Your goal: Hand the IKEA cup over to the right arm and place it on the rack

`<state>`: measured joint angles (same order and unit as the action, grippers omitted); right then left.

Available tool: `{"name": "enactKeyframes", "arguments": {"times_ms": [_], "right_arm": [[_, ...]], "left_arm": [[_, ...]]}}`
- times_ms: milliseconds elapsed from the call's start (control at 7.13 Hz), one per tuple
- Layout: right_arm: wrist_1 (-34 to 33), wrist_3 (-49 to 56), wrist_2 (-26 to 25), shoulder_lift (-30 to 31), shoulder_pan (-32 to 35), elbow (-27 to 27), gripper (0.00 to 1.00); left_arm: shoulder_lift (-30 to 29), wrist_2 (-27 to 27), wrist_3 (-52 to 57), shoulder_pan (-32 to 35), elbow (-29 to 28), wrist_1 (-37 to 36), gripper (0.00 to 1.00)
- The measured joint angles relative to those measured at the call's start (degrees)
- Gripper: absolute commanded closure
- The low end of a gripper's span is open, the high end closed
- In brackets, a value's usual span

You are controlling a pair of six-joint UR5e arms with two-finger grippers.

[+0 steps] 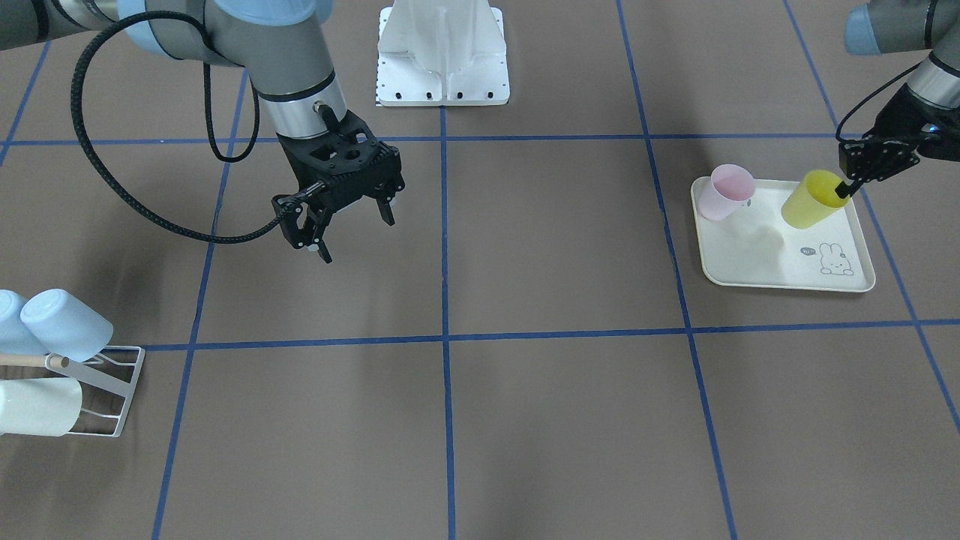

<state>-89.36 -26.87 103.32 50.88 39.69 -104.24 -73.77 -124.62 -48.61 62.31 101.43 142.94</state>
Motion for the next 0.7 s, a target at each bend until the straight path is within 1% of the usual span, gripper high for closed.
{"name": "enactKeyframes", "arguments": {"times_ms": [280, 421, 561, 701], "right_arm": [[8.58, 0.98, -1.42, 1.73, -0.04, 0.32, 0.0], [13.09, 1.08, -1.68, 2.83, -0.23, 0.49, 0.0], [16.19, 1.09, -2.68, 3.48, -0.63, 0.57, 0.0], [17.62, 1.06, -4.91, 3.76, -1.44, 0.5, 0.0]], "left_arm": [[-6.14, -8.6, -1.01, 5.34, 0.02, -3.37, 1.0], [-9.55, -13.64, -4.25, 7.99, 0.07, -4.56, 1.0], [-13.26, -18.25, -10.99, 9.75, 0.54, -4.83, 1.0], [-16.87, -21.13, -18.86, 10.54, 1.8, -4.84, 1.0]]}}
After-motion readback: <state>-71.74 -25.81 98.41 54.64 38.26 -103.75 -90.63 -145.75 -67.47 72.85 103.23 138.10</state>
